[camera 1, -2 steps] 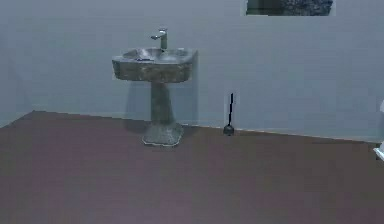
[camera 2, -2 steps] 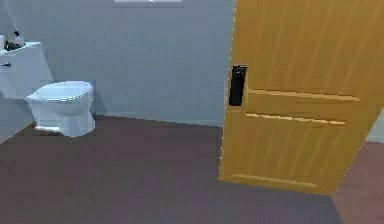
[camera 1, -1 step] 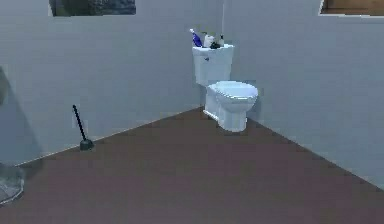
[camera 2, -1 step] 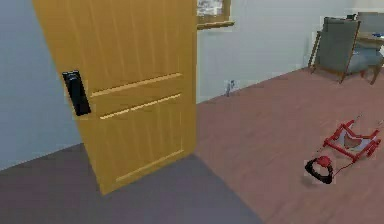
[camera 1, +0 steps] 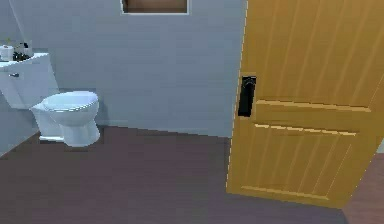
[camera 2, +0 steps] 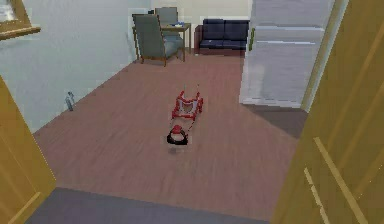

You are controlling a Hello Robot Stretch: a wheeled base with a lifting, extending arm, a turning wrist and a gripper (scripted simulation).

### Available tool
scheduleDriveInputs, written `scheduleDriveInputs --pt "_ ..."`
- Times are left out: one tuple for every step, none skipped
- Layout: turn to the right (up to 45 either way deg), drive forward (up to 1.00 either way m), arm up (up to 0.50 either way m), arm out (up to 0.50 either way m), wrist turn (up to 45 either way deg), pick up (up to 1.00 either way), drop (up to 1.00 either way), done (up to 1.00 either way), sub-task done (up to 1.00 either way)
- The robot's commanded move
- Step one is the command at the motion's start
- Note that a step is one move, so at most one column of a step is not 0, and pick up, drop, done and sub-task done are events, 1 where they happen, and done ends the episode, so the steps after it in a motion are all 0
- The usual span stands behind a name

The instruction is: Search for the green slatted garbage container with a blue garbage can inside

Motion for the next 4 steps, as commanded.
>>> scheduleDriveInputs --pt "9.0 0.0 0.0 0.0 0.0 0.0 0.0 0.0 0.0" --pt "0.0 0.15 0.0 0.0 0.0 0.0 0.0 0.0 0.0" --pt "-45.0 0.0 0.0 0.0 0.0 0.0 0.0 0.0 0.0" --pt "-24.0 0.0 0.0 0.0 0.0 0.0 0.0 0.0 0.0"
